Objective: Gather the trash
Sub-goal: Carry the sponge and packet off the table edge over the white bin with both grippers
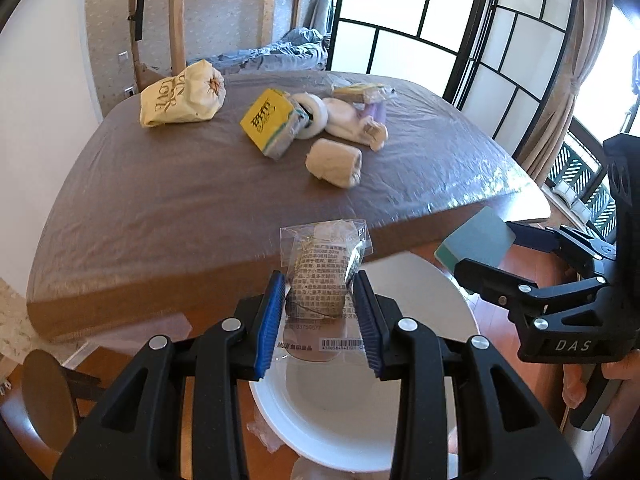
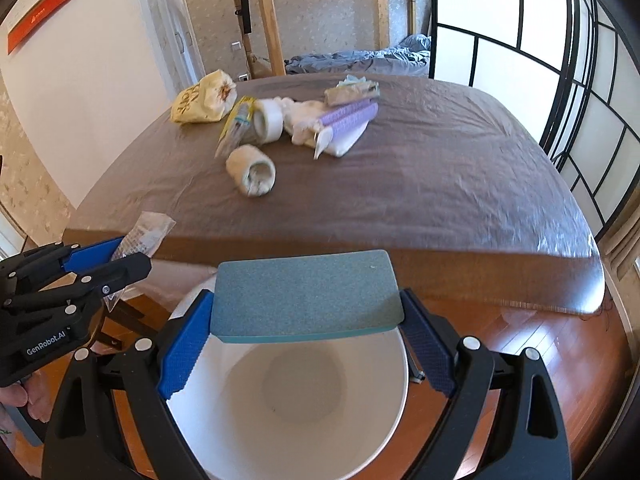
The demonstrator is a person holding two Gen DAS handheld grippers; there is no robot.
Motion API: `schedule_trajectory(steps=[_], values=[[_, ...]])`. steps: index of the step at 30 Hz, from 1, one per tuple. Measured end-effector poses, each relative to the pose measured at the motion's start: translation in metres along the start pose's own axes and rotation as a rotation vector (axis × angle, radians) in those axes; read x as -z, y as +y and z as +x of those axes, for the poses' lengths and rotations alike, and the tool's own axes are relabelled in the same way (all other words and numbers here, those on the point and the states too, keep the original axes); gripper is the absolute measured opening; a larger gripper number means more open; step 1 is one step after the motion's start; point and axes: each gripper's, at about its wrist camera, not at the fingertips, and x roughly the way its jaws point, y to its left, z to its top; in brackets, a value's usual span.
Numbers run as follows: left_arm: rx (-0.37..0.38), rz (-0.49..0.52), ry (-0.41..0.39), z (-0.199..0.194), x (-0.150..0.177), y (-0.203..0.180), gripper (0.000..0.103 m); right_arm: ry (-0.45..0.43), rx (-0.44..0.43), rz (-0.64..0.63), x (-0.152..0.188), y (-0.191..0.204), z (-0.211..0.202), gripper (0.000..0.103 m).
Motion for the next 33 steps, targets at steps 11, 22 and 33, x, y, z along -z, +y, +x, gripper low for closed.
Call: schedule_trajectory(steps=[11,22,33], values=[[-0.057,-0.071,0.054,0.007,0.036,-0.028,0.038,0.038,-0.033,-0.023,0.029,-0.016,-0.008,0.089],[-0.075,-0.083,0.105,0.016,0.055,-0.035,0.038,0.064,-0.034,-0.019,0.040,-0.018,-0.004,0.089],[-0.080,-0.049,0.130,0.020,0.054,-0.030,0.038,0.079,-0.023,0.007,0.041,-0.009,0.007,0.089]])
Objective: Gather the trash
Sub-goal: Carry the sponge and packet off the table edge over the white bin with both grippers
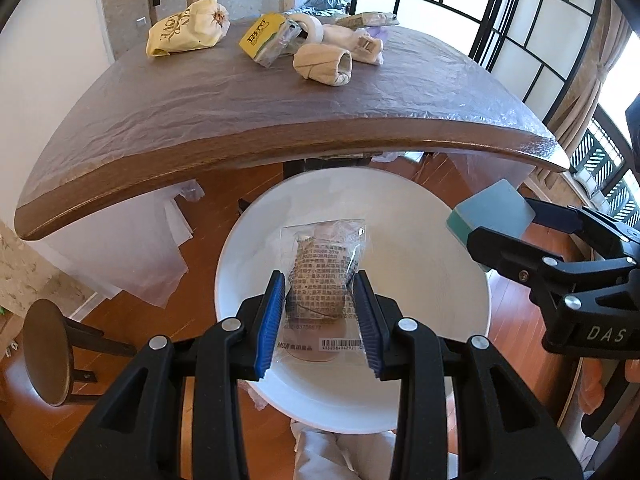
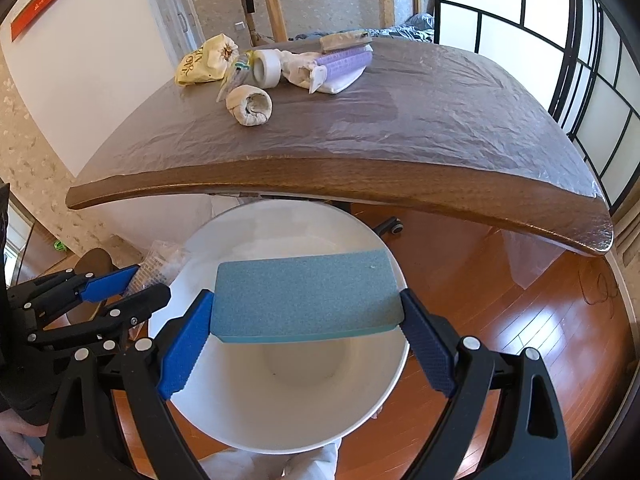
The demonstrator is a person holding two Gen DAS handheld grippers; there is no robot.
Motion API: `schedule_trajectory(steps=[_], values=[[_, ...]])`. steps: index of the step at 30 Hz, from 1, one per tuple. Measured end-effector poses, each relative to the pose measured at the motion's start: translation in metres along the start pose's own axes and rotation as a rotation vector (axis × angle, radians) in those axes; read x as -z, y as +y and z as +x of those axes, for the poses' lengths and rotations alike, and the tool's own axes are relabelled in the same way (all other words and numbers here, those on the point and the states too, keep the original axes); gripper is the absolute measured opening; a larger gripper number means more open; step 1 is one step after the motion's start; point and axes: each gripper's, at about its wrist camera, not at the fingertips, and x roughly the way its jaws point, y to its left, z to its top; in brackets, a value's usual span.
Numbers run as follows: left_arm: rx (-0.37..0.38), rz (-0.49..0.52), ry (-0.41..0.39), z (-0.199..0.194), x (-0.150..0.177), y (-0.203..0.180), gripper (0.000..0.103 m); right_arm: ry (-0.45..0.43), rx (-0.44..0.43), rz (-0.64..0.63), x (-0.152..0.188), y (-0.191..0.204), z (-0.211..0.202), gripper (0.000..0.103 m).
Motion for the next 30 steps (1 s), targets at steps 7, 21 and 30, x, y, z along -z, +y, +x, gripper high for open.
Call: schedule_trajectory(steps=[7,21,30], values=[[0.004,0.001,0.016,0.006,0.000,0.002,0.038,0.011,0.008,0.001,0.001,0.004,0.006,0.089],[0.003,0.002,0.038,0.020,-0.002,0.004,0.038,0.047,0.012,0.014,0.006,0.002,0.020,0.089],[-0.001,0.013,0.068,0.035,-0.005,0.001,0.038,0.074,0.012,0.023,0.011,0.000,0.032,0.089]])
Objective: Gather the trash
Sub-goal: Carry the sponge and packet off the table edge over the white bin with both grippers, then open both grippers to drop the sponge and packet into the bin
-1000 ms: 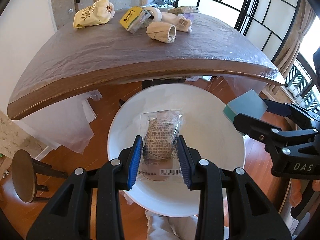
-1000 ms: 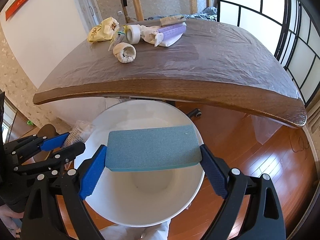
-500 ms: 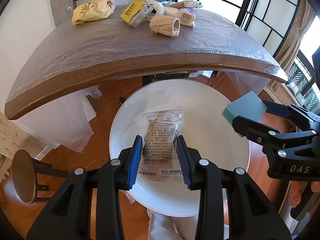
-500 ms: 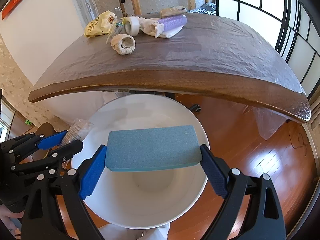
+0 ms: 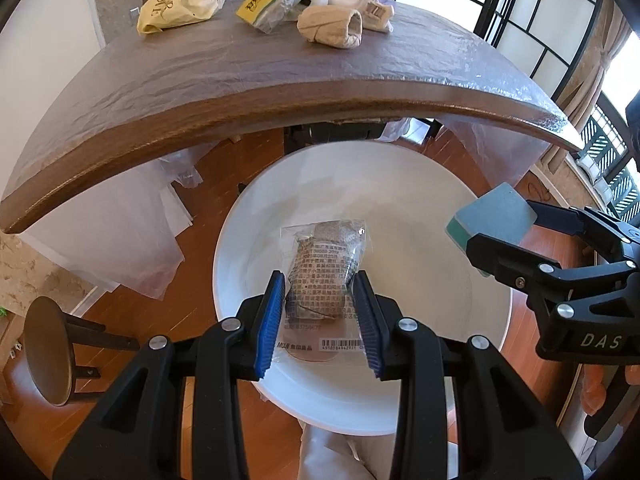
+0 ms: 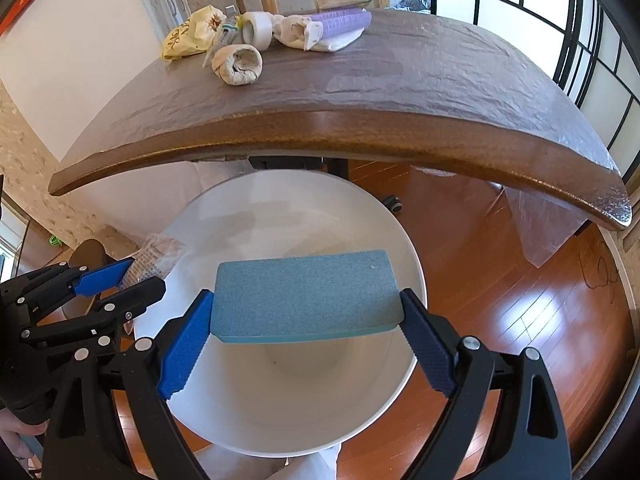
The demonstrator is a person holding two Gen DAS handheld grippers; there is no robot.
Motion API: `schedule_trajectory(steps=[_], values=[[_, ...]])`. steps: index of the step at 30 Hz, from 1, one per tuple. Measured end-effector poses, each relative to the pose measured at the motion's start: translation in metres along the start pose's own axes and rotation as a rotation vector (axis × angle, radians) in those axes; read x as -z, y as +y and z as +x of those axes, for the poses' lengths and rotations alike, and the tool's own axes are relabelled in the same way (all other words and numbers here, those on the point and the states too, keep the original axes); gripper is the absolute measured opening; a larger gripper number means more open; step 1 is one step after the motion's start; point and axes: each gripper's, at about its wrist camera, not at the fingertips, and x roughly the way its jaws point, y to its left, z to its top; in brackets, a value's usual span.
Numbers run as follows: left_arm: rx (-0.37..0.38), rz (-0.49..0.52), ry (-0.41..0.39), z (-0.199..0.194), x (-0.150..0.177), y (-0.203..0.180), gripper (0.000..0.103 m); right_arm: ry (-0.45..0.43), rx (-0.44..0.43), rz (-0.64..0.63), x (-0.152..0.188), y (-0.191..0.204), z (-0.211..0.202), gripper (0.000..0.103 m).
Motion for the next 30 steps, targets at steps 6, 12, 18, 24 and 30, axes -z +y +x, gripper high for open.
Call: schedule_trajectory(steps=[6,12,18,24,30], values=[[0.000,0.002,0.016,0.008,-0.002,-0.001,0.038,0.017,0.005,-0.002,0.001,-0.002,0.006,0.089],[0.004,0.003,0.034,0.017,-0.003,0.001,0.038,0.033,0.014,0.001,0.002,-0.002,0.009,0.089],[0.007,0.016,0.044,0.024,-0.003,0.001,0.038,0.050,0.014,0.015,0.003,-0.005,0.013,0.089],[0.004,0.021,0.058,0.030,-0.003,0.003,0.038,0.063,0.014,0.022,0.007,-0.009,0.018,0.089],[0.003,0.020,0.067,0.035,-0.004,0.003,0.038,0.074,0.012,0.026,0.008,-0.014,0.022,0.089]])
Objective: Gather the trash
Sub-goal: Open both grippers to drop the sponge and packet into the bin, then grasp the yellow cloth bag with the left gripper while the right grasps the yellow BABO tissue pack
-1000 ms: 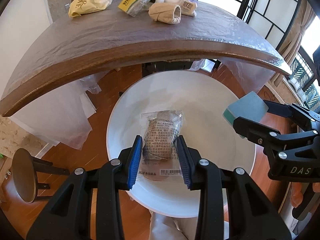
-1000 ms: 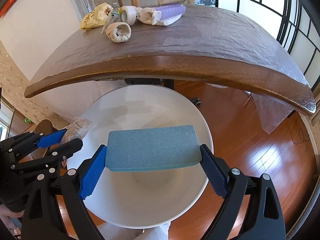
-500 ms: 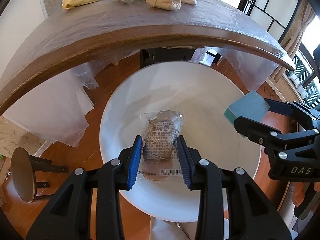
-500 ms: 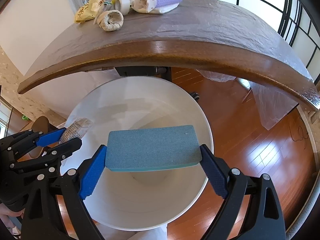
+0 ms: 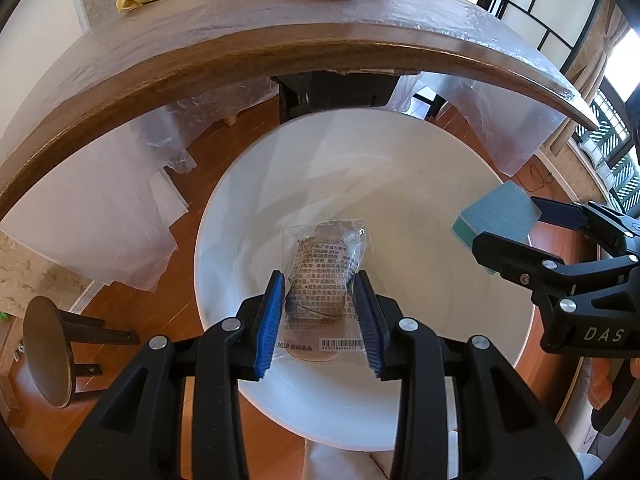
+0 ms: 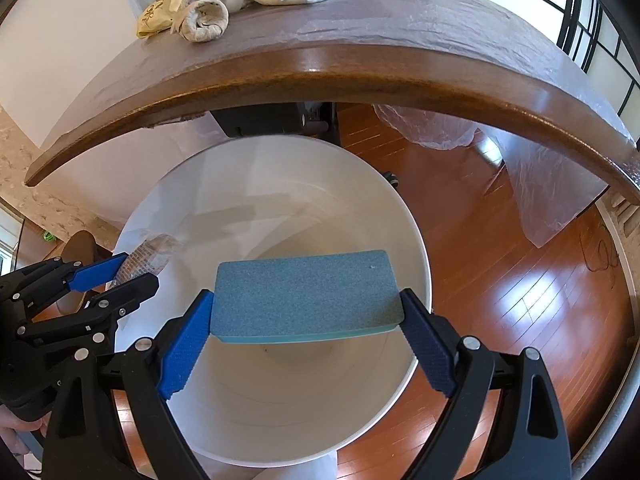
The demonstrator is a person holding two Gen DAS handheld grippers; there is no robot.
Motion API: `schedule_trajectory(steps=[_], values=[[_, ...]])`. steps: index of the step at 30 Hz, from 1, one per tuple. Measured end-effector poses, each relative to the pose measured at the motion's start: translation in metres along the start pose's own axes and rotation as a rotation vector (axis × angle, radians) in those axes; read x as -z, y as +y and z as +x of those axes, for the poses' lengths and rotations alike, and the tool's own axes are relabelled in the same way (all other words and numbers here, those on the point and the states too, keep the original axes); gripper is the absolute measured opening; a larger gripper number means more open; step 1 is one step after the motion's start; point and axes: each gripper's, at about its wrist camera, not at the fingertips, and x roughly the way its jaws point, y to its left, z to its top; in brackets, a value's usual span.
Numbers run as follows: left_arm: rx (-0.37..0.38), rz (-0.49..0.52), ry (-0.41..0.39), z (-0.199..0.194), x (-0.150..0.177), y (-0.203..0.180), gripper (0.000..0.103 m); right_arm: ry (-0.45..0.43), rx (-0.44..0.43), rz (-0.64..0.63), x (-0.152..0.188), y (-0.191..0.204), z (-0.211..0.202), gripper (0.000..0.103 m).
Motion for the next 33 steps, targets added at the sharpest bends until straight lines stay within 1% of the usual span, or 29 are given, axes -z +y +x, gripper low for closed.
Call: schedule_trajectory(steps=[15,17,19,21,30,33], values=[[0.004,0.001,0.001,0.000,0.000,-0.001,0.039,0.010,-0.008,0.021,-0.002,0.000,0.005,0.089],[0.007,0.000,0.004,0.001,0.000,-0.001,0.040,0.011,-0.010,0.026,-0.002,-0.001,0.006,0.089],[0.006,0.003,0.007,0.002,0.000,-0.001,0.051,0.011,-0.008,0.028,-0.002,-0.001,0.007,0.090],[0.003,0.004,0.006,0.001,-0.001,-0.001,0.058,0.012,-0.005,0.032,-0.002,-0.001,0.008,0.094],[0.004,0.004,-0.002,-0.002,-0.002,0.000,0.059,-0.016,-0.001,0.040,-0.003,0.000,0.000,0.095],[0.008,0.004,-0.011,-0.007,-0.002,0.002,0.059,-0.044,0.009,0.033,-0.004,0.000,-0.010,0.095]])
